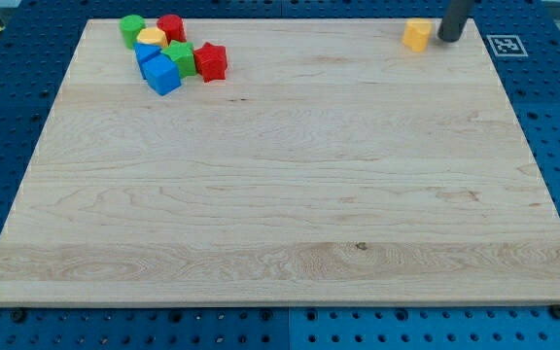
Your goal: Slide the yellow heart towards the center
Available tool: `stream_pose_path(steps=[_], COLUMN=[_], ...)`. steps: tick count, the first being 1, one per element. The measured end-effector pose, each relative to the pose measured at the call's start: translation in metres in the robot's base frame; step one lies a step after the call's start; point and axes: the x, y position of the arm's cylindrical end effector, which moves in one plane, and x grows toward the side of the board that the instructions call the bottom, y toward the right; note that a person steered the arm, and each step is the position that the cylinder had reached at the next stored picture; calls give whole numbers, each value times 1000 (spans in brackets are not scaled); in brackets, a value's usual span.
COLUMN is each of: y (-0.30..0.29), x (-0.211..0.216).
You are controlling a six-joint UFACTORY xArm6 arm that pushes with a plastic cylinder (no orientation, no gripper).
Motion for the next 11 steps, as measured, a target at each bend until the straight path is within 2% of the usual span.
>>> stream_pose_path(steps=[2,3,5,7,11], y=[-44,-47,-49,-94,-118], x=[-23,-25,-9,-5,71])
